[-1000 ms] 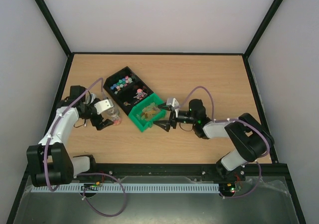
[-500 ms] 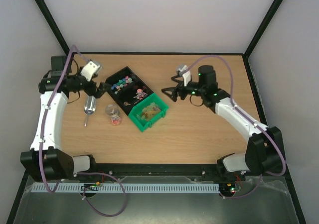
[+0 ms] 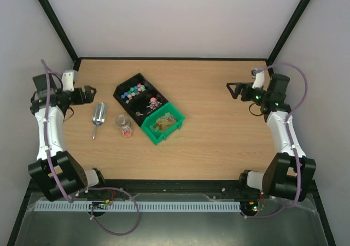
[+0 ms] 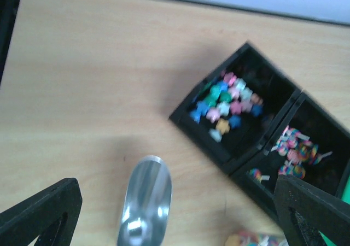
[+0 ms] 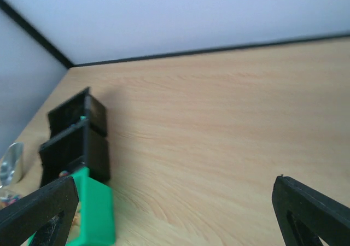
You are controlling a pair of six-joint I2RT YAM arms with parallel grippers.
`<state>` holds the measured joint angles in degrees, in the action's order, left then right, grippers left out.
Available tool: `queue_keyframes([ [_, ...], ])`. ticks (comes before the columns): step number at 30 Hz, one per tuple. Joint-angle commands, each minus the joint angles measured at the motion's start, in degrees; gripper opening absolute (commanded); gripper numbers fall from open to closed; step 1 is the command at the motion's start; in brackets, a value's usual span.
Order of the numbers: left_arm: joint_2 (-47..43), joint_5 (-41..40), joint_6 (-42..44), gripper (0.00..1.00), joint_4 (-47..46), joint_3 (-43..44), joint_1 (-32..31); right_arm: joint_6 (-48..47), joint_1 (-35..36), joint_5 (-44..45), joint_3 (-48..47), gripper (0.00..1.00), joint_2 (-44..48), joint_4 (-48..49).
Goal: Pack the candies
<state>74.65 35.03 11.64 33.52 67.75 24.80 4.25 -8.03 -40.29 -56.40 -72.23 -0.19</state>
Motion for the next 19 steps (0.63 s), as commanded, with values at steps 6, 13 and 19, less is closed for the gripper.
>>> queue_keyframes([
  [6, -9.73, -7.47, -1.69, 0.99, -8.5, -18.04, 0.57, 1.79, -6.73, -1.27, 11.59, 0.99, 0.7, -0.99],
  [13, -11.69, -8.46, -2.94, 0.99, -11.39, -22.92, 0.52, 1.27, -6.73, -0.3, 13.33, 0.99, 1.38, 0.34],
  [19, -13.36, -9.3, -3.46, 0.99, -13.34, -24.3, 0.54, 1.45, -6.73, -0.48, 14.74, 0.98, 1.72, 2.11],
])
